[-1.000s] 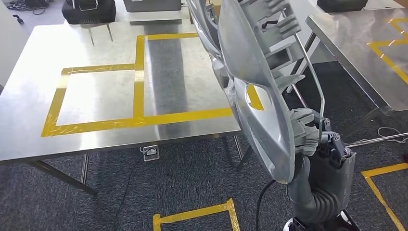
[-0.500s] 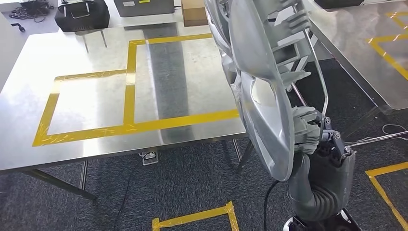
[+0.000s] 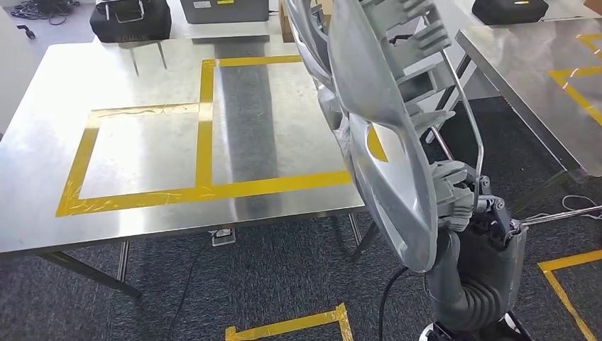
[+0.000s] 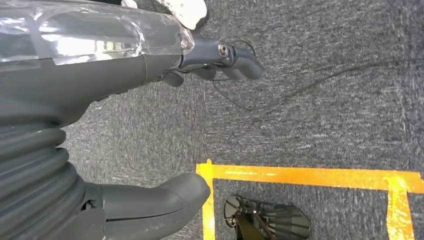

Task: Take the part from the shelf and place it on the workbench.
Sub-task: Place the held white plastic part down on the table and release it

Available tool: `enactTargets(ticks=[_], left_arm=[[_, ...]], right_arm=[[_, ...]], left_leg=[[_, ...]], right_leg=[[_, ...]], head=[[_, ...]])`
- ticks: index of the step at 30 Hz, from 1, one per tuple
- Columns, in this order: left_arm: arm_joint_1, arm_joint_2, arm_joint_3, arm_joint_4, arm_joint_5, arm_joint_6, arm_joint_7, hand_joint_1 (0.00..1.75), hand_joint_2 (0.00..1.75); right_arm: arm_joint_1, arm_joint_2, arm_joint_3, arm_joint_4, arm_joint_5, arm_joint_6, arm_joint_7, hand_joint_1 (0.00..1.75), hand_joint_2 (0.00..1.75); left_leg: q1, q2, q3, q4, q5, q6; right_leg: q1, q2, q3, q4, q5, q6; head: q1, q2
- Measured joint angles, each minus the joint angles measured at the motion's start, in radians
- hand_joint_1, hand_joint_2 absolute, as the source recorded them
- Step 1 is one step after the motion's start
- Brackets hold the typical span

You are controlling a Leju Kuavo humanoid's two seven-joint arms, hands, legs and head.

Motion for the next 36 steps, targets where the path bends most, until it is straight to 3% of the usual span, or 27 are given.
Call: enactTargets(ticks=[1,2,4,6,8,11,13,15,16,17,19,21,22,26,28,30,31,32,33,35,36], left_arm=[[0.000,0.000,0.000,0.000,0.000,0.000,0.000,0.00,1.75],[0.000,0.000,0.000,0.000,0.000,0.000,0.000,0.00,1.75],[0.000,-0.001,0.000,0.000,0.000,0.000,0.000,0.00,1.75],[-0.001,-0.003,0.000,0.000,0.000,0.000,0.000,0.00,1.75],[-0.002,-0.004,0.000,0.000,0.000,0.000,0.000,0.00,1.75],[-0.002,-0.003,0.000,0.000,0.000,0.000,0.000,0.00,1.75],[-0.002,-0.002,0.000,0.000,0.000,0.000,0.000,0.00,1.75],[-0.001,-0.002,0.000,0.000,0.000,0.000,0.000,0.00,1.75],[0.000,-0.001,0.000,0.000,0.000,0.000,0.000,0.00,1.75],[0.001,-0.001,0.000,0.000,0.000,0.000,0.000,0.00,1.75],[0.001,0.001,0.000,0.000,0.000,0.000,0.000,0.00,1.75],[0.000,0.002,0.000,0.000,0.000,0.000,0.000,0.00,1.75],[0.000,0.002,0.000,0.000,0.000,0.000,0.001,0.00,1.75],[0.000,0.000,0.001,0.000,0.000,0.000,0.003,0.00,1.75],[-0.001,0.000,0.001,0.000,0.000,0.000,0.003,0.00,1.75],[-0.001,0.000,0.001,0.000,0.000,0.000,0.003,0.00,1.75],[-0.001,0.000,0.001,0.000,0.000,0.000,0.003,0.00,1.75],[-0.001,0.000,0.001,0.000,0.000,0.000,0.003,0.00,1.75],[-0.001,0.000,0.001,0.000,0.000,0.000,0.003,0.00,1.75],[-0.001,-0.002,0.001,0.000,0.000,0.000,0.003,0.00,1.75],[-0.002,-0.003,0.001,0.000,0.000,0.000,0.003,0.00,1.75]], right_arm=[[0.000,0.000,0.000,0.001,0.000,0.000,0.000,1.75,1.75],[0.001,0.000,0.000,0.002,-0.001,0.000,0.000,1.75,1.75],[0.001,0.000,0.000,0.002,-0.001,0.000,0.001,1.75,1.75],[0.000,0.000,0.000,0.002,0.000,0.000,0.001,1.75,1.75],[-0.001,0.000,0.000,0.002,0.000,0.000,0.001,1.75,1.75],[0.000,0.000,0.000,0.001,0.000,0.000,0.001,1.75,1.75],[0.000,0.000,0.000,0.000,0.000,0.000,0.001,1.75,1.75],[0.000,0.000,0.000,0.000,0.000,0.000,0.001,1.75,1.75],[0.000,0.000,0.000,0.001,0.000,0.000,0.001,1.75,1.75],[0.000,0.000,0.000,0.002,0.000,0.000,0.001,1.75,1.75],[0.001,0.000,0.000,0.003,0.000,0.000,0.001,1.75,1.75],[0.001,0.000,0.001,0.002,0.000,0.000,0.001,1.75,1.75],[0.000,0.000,0.001,0.002,-0.001,0.000,0.001,1.75,1.75],[0.000,0.000,0.001,0.002,-0.001,0.000,0.001,1.75,1.75],[0.000,0.000,0.000,0.002,-0.001,0.000,0.001,1.75,1.75],[0.000,0.000,0.000,0.002,-0.001,-0.001,0.001,1.75,1.75],[0.000,0.000,0.000,0.003,-0.001,-0.001,0.001,1.75,1.75],[0.001,0.000,0.001,0.004,-0.002,-0.001,0.001,1.75,1.75],[0.001,0.000,0.001,0.004,-0.002,-0.001,0.001,1.75,1.75],[0.001,0.000,0.000,0.006,-0.002,-0.001,0.001,1.75,1.75],[0.000,0.000,0.000,0.005,-0.002,-0.001,0.001,1.75,1.75]], left_leg=[[0.000,0.001,0.002,0.000,-0.002,0.000],[-0.001,0.000,0.005,0.000,-0.004,0.000],[-0.001,-0.001,0.015,0.000,-0.010,-0.004],[-0.002,-0.003,0.017,0.000,-0.015,-0.011],[-0.001,-0.002,0.013,-0.002,-0.015,-0.021],[-0.001,-0.001,0.010,0.009,-0.027,-0.038],[0.000,-0.004,-0.028,0.091,-0.072,-0.045],[0.001,-0.006,-0.097,0.214,-0.121,-0.050],[0.001,-0.006,-0.120,0.251,-0.124,-0.052],[0.001,-0.006,-0.127,0.252,-0.108,-0.052],[0.001,-0.004,-0.085,0.149,-0.032,-0.050],[-0.001,-0.002,-0.032,0.038,0.014,-0.041],[-0.003,-0.002,-0.019,0.011,0.018,-0.036],[-0.003,-0.004,-0.012,-0.001,0.012,-0.015],[0.001,-0.003,-0.005,-0.004,0.009,-0.004],[0.000,-0.002,-0.001,-0.004,0.004,0.002],[0.000,-0.001,0.001,-0.004,0.002,0.003],[-0.001,-0.001,0.003,-0.004,0.000,0.002],[-0.001,-0.002,0.007,-0.004,-0.003,0.001],[-0.001,-0.003,0.017,-0.004,-0.009,-0.004],[-0.002,-0.004,0.019,-0.004,-0.012,-0.007]], right_leg=[[-0.001,0.000,-0.021,0.030,0.002,0.001],[-0.001,0.000,-0.024,0.020,0.025,-0.001],[0.000,0.001,0.019,-0.098,0.110,-0.011],[0.006,0.002,0.066,-0.213,0.159,-0.027],[0.012,0.003,0.079,-0.246,0.156,-0.038],[0.007,0.000,0.093,-0.271,0.161,-0.049],[0.004,-0.004,0.104,-0.283,0.163,-0.055],[0.005,-0.006,0.108,-0.283,0.159,-0.059],[0.005,-0.006,0.110,-0.282,0.156,-0.060],[0.006,-0.005,0.113,-0.281,0.152,-0.060],[0.005,-0.003,0.123,-0.278,0.143,-0.055],[0.008,-0.002,0.129,-0.271,0.132,-0.045],[0.009,-0.001,0.129,-0.268,0.128,-0.040],[0.007,-0.001,0.123,-0.243,0.109,-0.022],[0.005,-0.001,0.087,-0.153,0.061,-0.012],[0.001,0.000,0.022,-0.025,0.004,-0.004],[0.000,0.000,-0.004,0.018,-0.007,-0.003],[-0.001,0.000,-0.016,0.027,0.004,-0.003],[-0.001,0.000,-0.008,-0.003,0.035,-0.006],[0.001,0.001,0.043,-0.132,0.119,-0.019],[0.004,0.001,0.068,-0.192,0.146,-0.027]], head=[[0.003,0.000],[0.006,0.000],[0.015,0.000],[0.019,0.000],[0.020,0.000],[0.016,0.000],[0.003,0.000],[-0.011,0.000],[-0.015,0.000],[-0.018,0.000],[-0.025,0.000],[-0.032,0.000],[-0.033,0.000],[-0.027,0.000],[-0.016,0.000],[-0.005,0.000],[-0.001,0.000],[0.002,0.000],[0.006,0.000],[0.015,0.000],[0.017,0.000]])
